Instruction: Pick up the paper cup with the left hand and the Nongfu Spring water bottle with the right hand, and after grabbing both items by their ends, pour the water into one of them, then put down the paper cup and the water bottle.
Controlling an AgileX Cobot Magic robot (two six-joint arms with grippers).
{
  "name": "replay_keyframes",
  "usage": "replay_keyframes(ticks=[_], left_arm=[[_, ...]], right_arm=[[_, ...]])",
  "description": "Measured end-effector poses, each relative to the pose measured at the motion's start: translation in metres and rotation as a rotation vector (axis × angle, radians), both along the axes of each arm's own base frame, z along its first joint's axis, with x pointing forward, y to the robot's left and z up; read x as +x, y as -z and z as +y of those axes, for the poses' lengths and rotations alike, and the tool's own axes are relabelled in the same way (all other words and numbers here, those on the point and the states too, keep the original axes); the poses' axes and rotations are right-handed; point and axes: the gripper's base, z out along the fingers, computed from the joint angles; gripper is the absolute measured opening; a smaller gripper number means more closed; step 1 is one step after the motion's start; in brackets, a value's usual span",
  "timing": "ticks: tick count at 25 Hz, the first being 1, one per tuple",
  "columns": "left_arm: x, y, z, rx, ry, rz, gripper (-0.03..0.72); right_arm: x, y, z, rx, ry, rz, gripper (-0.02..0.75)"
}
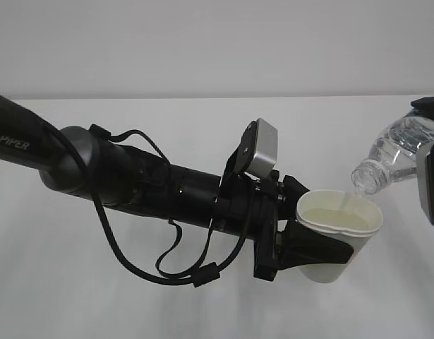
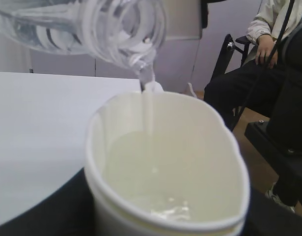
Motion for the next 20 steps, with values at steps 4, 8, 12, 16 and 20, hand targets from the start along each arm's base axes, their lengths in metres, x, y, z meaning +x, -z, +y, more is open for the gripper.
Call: replay_keyframes(ticks=[4,8,12,16,20], left_arm=[[0.0000,0.0000,0.0000,0.000,0.000,0.000,0.429],[-0.0001,0.0001,0.0000,0.001,0.001,-0.001,0.429],[-0.0001,0.0001,0.0000,0.001,0.001,-0.001,0.429],[-0.0001,0.0001,0.0000,0.001,0.001,-0.001,0.429],[-0.0001,0.0001,0.0000,0.001,0.001,-0.001,0.429]], right_arm=[[0.0013,-0.0024,0.0001,0.001,0.000,-0.009,0.414],[0.0013,-0.0024,0.0001,-0.001,-0.001,-0.010,0.414],[0.0013,-0.0024,0.0001,-0.001,-0.001,-0.010,0.414],[0.0013,-0.0024,0.0001,0.007,0.002,-0.009,0.414],[0.0013,-0.0024,0.0001,0.032,0.012,-0.005,0.414]])
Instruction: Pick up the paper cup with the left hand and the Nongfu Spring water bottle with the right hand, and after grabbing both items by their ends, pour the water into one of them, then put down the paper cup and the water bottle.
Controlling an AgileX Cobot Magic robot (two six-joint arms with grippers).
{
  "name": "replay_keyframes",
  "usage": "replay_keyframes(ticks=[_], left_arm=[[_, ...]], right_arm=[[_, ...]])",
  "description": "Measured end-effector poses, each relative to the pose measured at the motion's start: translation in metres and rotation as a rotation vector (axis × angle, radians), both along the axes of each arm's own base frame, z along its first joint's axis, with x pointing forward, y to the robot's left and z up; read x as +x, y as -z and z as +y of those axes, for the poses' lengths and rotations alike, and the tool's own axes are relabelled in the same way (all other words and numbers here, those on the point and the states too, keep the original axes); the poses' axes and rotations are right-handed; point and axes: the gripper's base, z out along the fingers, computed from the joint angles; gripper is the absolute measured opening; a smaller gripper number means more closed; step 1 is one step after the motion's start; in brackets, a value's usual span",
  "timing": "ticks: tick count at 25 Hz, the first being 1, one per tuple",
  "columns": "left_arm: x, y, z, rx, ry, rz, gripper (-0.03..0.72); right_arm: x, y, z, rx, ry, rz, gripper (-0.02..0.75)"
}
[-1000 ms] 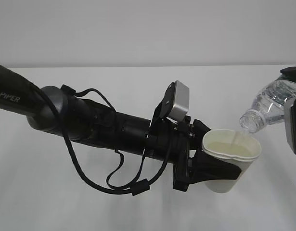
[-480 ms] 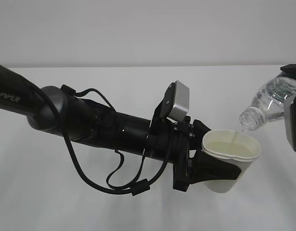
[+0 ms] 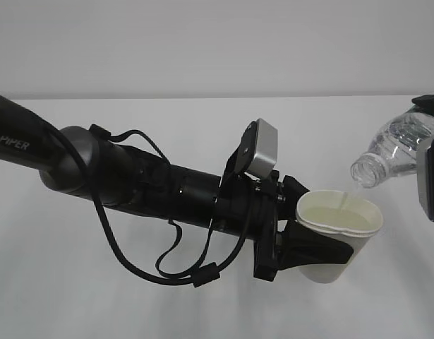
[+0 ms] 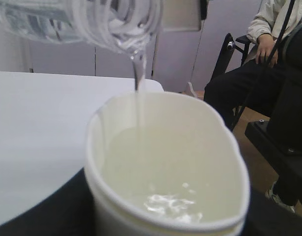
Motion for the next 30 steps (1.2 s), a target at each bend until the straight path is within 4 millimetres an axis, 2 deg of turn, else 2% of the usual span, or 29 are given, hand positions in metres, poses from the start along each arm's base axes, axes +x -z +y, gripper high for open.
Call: replay_keyframes(ticks=[9,22,30], left_arm=[[0.001,-0.001,0.000,-0.008,-0.013,0.006,0.429],[0.009,-0.012,-0.007,-0.044,-0.019,-0.029,0.429],[0.012,-0.010,-0.007,-0.013,-0.051,-0.037,0.419]], right_arm=[[-0.005,0.009,0.000,0.135,0.056,0.045,0.414],[-0.004,0.007,0.000,0.447,0.174,0.067,0.414],[-0.002,0.001,0.002,0.649,0.210,0.032,0.414]])
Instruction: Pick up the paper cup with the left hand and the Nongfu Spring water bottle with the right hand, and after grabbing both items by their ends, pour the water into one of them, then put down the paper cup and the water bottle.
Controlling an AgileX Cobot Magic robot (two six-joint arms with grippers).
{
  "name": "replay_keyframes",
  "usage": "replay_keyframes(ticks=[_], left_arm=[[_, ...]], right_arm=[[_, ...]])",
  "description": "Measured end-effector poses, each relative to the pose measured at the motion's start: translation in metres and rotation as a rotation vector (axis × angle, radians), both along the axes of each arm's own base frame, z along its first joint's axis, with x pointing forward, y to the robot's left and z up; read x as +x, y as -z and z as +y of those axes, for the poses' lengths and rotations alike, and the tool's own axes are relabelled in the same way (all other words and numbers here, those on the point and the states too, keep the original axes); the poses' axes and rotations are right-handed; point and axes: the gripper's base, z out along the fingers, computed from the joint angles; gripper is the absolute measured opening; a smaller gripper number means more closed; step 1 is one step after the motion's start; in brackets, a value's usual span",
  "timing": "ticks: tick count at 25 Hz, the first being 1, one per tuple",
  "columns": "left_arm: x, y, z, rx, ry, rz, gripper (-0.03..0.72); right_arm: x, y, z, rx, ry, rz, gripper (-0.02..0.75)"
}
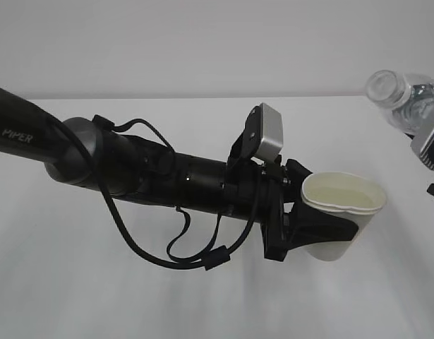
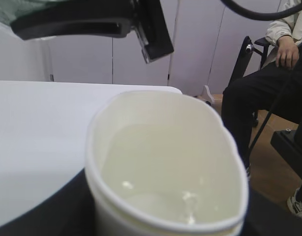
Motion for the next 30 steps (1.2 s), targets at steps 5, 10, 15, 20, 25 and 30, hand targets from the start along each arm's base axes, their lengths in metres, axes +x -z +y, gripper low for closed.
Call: replay_keyframes(ticks=[5,10,15,20,25,30], left_arm=[[0.003,0.000,-0.001,0.006,-0.024,0.001,0.417],[0.004,0.000,-0.001,0.003,-0.032,0.001,0.417],[0.007,0.000,0.002,0.002,-0.047,0.004,0.417],[0.011,0.000,0.003,0.010,-0.067,0.004,0.417],[0.014,0.000,0.006,0.012,-0.077,0.001,0.417],[0.020,0.000,0.011,0.006,-0.103,-0.004,0.417]], right_arm=[[0.001,-0.002,0.001,0.144,0.037,-0.004,0.414],[0.001,-0.003,0.001,0.268,0.073,0.011,0.414],[0.007,0.005,0.002,0.454,0.121,0.052,0.414],[0.021,0.023,0.006,0.601,0.134,0.076,0.414],[0.034,0.039,0.008,0.720,0.137,0.062,0.414],[0.043,0.053,0.007,0.839,0.168,0.040,0.414]])
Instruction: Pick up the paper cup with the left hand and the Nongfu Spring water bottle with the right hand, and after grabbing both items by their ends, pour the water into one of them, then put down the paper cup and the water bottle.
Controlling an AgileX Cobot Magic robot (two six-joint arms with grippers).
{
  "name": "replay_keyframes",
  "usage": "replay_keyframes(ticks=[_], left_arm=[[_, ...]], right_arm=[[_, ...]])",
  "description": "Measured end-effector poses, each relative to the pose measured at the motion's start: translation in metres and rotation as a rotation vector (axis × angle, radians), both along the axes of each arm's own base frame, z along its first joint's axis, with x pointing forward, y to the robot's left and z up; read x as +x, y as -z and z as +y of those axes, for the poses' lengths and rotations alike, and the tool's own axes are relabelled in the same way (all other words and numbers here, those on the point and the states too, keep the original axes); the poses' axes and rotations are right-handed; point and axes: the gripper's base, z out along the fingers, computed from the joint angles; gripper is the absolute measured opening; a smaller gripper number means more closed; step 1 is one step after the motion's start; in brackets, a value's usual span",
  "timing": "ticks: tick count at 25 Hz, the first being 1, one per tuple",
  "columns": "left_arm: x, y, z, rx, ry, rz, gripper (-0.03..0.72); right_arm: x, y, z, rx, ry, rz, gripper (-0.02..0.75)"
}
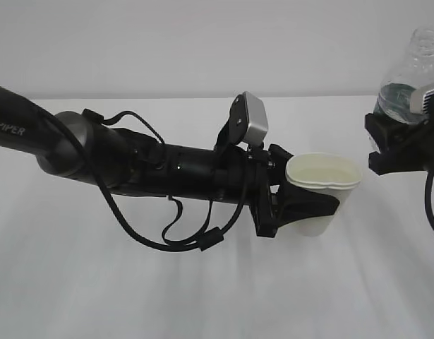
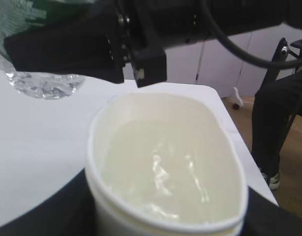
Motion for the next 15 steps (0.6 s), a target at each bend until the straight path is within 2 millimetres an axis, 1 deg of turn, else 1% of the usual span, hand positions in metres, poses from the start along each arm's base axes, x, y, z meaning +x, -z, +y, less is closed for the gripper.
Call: replay_keyframes(ticks=[10,15], left_arm=[[0.007,-0.001,0.005,-0.015,-0.029,-0.037,0.417],[0.012,-0.003,0.008,-0.030,-0.063,-0.029,0.417]], right_arm=[[0.013,0.033,-0.002,0.112,0.050,-0.023,0.414],[0.016,0.057,-0.003,0.143,0.073,0.034,0.414]])
